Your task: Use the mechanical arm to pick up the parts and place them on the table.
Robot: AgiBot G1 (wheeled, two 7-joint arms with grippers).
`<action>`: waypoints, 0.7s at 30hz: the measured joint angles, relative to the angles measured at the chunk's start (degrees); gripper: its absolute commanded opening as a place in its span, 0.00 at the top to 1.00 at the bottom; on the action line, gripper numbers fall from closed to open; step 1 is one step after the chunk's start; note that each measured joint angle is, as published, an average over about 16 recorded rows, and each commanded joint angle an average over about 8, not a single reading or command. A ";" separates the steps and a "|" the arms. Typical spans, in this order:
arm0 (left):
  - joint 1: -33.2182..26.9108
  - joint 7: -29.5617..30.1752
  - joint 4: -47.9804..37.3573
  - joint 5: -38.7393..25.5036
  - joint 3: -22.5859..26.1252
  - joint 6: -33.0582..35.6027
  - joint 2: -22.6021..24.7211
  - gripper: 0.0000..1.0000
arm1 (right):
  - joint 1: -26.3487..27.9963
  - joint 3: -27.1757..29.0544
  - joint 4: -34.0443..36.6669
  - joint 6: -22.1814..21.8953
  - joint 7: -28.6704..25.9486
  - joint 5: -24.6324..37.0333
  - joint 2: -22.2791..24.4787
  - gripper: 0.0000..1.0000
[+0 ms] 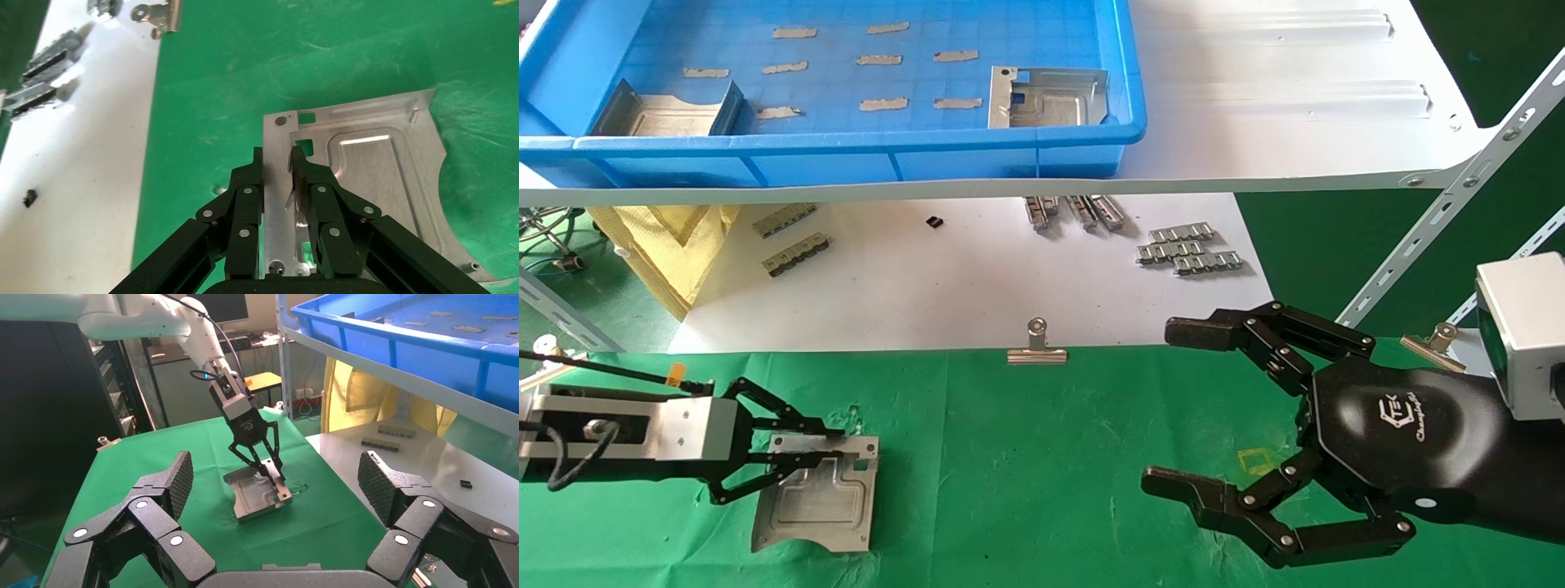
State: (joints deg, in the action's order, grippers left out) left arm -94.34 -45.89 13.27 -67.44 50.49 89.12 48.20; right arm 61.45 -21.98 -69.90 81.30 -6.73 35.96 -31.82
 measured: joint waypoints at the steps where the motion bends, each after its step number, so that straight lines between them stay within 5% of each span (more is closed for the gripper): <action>1: -0.11 -0.26 -0.66 0.14 -0.05 0.14 0.16 0.00 | 0.00 0.00 0.00 0.00 0.00 0.00 0.00 0.00; 21: 6.96 9.11 0.39 16.11 -5.30 2.90 -2.41 0.00 | -0.01 0.00 0.01 -0.01 0.00 0.00 0.00 0.00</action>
State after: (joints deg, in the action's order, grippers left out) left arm -87.37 -36.78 13.65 -51.33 45.18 92.02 45.79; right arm 61.44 -21.97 -69.89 81.29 -6.72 35.95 -31.82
